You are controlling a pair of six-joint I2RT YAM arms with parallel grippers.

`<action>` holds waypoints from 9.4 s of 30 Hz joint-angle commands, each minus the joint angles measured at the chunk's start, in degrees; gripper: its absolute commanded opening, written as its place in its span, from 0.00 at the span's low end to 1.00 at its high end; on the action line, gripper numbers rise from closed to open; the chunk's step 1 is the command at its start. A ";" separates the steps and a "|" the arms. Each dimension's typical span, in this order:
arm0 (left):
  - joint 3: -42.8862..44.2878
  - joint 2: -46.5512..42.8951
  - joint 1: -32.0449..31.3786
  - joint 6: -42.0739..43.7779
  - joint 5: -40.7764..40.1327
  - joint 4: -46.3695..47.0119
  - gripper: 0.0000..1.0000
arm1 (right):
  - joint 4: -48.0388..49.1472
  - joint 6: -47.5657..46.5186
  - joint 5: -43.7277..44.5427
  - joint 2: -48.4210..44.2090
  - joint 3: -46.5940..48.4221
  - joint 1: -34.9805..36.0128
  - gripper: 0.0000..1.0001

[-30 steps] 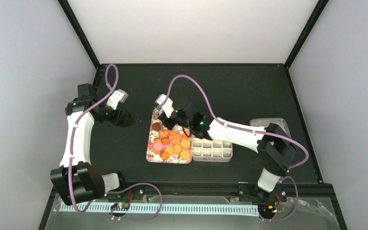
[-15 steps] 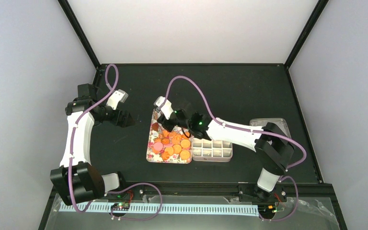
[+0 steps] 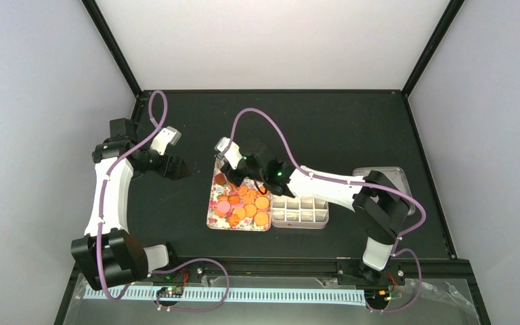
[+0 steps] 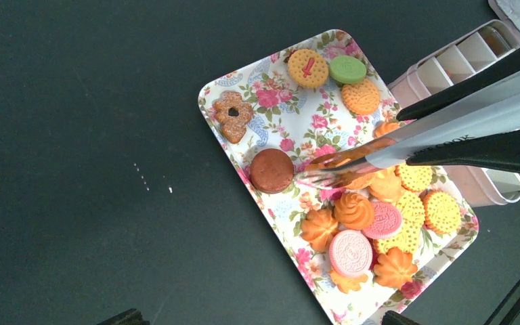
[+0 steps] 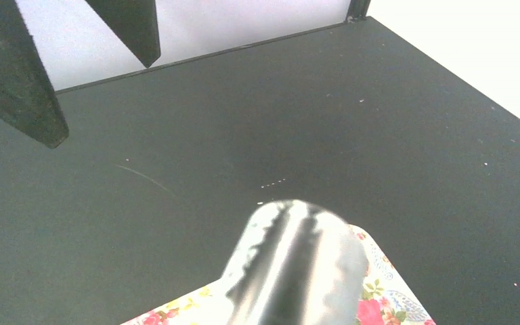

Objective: Pack the cookies

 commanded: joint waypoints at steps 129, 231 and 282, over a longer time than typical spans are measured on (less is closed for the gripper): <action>1.64 -1.92 0.69 1.45 0.20 -2.42 0.95 | -7.85 -6.11 0.94 -3.26 1.59 -1.07 0.31; 2.05 -1.69 0.62 3.38 2.77 -2.85 0.96 | -18.36 -3.71 0.82 -38.95 -19.56 -15.73 0.07; 2.18 -2.26 0.79 0.96 0.01 -2.44 0.97 | -7.75 -2.83 -8.03 -18.90 -2.99 -4.73 0.29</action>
